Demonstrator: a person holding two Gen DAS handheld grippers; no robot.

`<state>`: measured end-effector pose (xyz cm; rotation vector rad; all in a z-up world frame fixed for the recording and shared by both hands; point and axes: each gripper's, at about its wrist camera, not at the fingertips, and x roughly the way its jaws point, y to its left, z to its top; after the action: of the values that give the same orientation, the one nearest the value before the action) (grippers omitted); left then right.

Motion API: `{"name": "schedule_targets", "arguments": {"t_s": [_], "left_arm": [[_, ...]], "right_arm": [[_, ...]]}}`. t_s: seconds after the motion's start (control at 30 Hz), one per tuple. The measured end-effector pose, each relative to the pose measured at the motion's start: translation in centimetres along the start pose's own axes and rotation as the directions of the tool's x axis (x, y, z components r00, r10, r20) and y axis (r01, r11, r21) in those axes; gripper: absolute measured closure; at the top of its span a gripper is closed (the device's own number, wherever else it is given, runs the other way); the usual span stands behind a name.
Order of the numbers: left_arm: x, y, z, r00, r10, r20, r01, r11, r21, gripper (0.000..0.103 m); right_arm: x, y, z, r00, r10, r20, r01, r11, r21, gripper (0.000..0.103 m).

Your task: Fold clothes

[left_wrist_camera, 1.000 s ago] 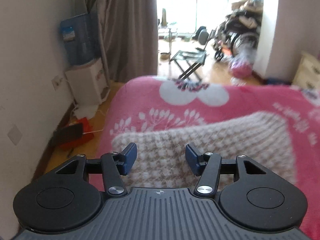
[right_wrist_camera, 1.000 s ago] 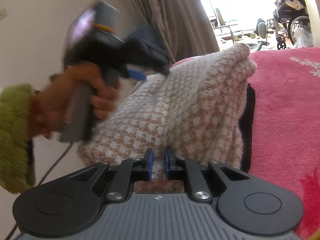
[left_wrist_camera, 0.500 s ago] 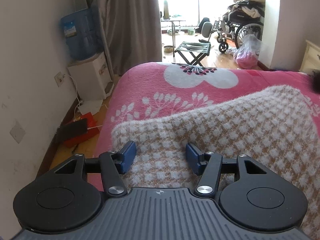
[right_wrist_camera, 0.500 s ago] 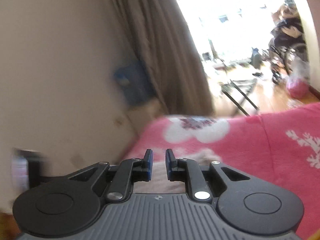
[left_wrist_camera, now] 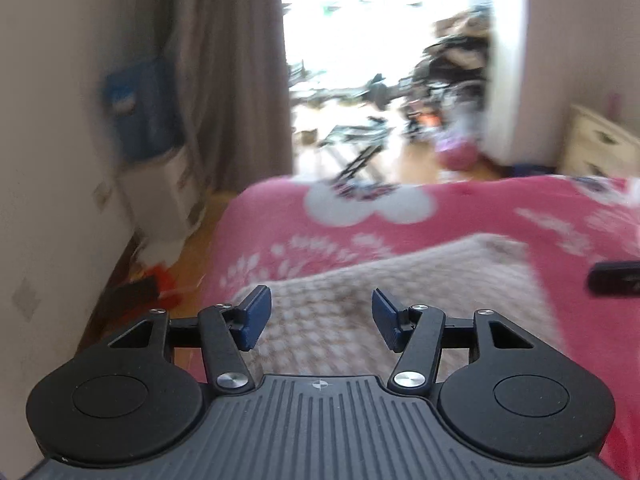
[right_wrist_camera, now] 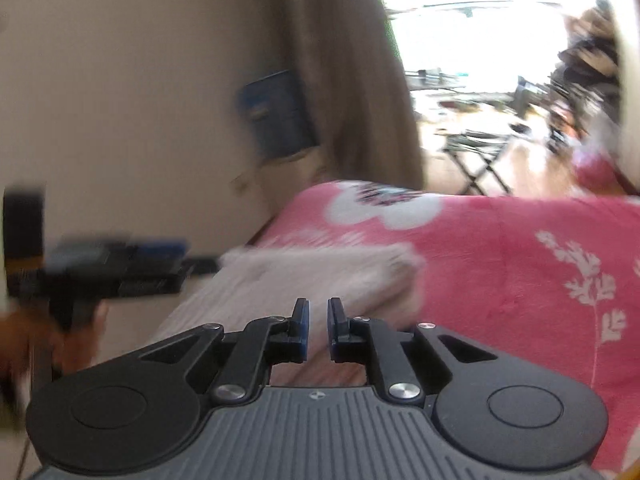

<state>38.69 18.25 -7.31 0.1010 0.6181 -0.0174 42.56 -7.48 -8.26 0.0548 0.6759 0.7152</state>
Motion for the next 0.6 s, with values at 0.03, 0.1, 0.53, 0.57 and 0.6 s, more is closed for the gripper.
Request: {"name": "schedule_targets", "arguments": {"t_s": [0.03,0.1,0.53,0.57,0.6], "left_arm": [[-1.5,-0.8,-0.9,1.000,-0.029,-0.005,0.029,0.998,0.047,0.046],[-4.0,-2.5,-3.2,0.997,-0.075,-0.034,0.079,0.988,0.133,0.046],[-8.2,-8.0,-10.5,0.996,0.015,-0.085,0.019,0.925,0.380,0.040],[-7.9,-8.5,-11.5,0.995,0.051,-0.086,-0.010,0.907,0.422,0.040],[-8.1,-8.9,-11.8,0.995,0.076,-0.068,-0.036,0.888,0.459,0.040]], "right_arm": [[-0.2,1.4,-0.8,0.999,0.022,-0.024,-0.023,0.999,-0.024,0.091],[0.7,3.5,-2.6,0.996,0.048,-0.078,-0.051,0.998,-0.039,0.091],[-0.1,8.2,-8.0,0.982,0.016,-0.189,0.014,0.987,0.157,0.087],[0.3,8.3,-8.8,0.972,-0.010,-0.235,0.049,0.985,0.163,0.086],[0.0,8.4,-9.3,0.968,-0.026,-0.251,0.070,0.983,0.168,0.086]]}}
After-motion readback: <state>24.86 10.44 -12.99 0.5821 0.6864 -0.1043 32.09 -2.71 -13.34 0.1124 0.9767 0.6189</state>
